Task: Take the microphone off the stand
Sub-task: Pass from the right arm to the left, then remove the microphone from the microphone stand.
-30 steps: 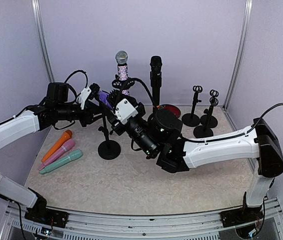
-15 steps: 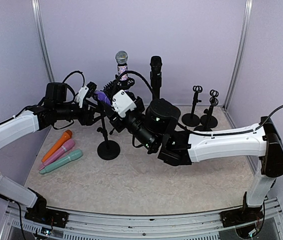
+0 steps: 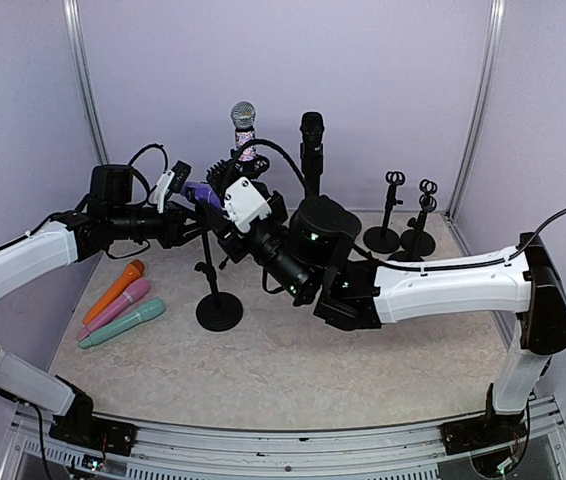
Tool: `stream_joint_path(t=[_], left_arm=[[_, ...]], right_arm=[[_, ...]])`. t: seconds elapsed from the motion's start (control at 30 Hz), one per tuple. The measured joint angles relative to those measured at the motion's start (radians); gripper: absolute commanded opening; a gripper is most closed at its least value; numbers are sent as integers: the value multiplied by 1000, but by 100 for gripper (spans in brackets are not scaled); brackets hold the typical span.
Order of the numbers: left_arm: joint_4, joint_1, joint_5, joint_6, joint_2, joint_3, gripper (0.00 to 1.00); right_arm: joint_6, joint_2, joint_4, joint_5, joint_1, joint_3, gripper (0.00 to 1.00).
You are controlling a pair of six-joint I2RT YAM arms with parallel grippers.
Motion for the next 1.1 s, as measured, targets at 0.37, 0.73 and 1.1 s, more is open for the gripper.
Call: stream_joint_path(t=[0.37, 0.73, 1.1], left_arm=[[-65, 35, 82, 10, -6, 25, 10], [-219, -17, 290, 92, -10, 56, 10], [-294, -21, 345, 155, -19, 80, 10]], right_arm=[[47, -61, 118, -158, -11, -213, 90], [-56, -32, 208, -340, -44, -188, 78], [-133, 34, 228, -418, -46, -87, 58]])
